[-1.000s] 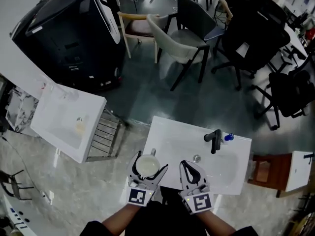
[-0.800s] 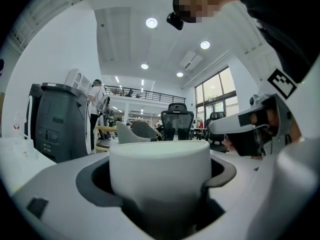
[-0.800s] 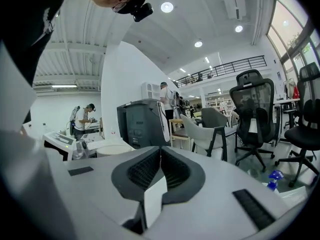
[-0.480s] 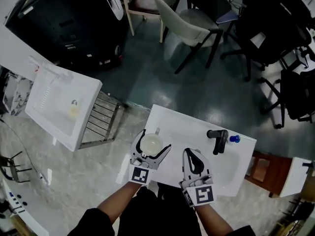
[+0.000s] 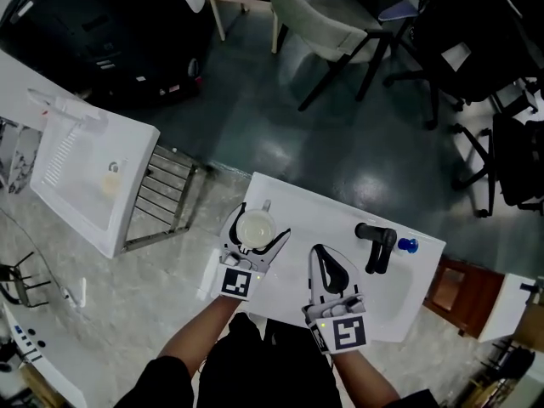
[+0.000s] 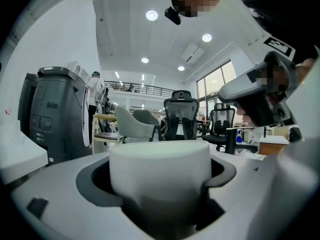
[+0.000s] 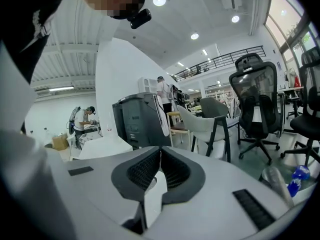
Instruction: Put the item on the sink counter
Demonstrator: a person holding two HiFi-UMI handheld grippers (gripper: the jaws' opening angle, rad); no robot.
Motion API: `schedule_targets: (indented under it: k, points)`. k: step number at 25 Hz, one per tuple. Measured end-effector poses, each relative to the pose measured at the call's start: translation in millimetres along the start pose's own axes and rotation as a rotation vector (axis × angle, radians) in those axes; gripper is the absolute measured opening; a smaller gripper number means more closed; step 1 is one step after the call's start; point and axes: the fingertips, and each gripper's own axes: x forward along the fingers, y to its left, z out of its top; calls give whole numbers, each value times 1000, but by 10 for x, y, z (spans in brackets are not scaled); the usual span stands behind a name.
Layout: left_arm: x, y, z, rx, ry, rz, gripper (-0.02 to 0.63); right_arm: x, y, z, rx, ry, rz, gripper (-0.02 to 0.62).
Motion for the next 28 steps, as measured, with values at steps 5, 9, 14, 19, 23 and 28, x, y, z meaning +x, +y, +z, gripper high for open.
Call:
schedule_targets:
  k: [5,9,14,19,23,28]
  points:
    - [267,45,-109,37,20,-15,456,132,-108,-152,-4,23,23,34]
    - [439,84,-208,78,9,-33,456,151,-186,-160,20,31,33,34]
    - [566,200,-400,45,56,-19,456,171,-32,-108,-8,-7,83,34]
    - [635,214,-522,28,73,-27,456,164,224,-140,-16,-13,134,34]
    - [680,252,-656,38,122,-26,456,187,236,-206,2,7,130,34]
    - [716,253,-728,72,149,-38,456,237,140,-192,-5,0,115,34]
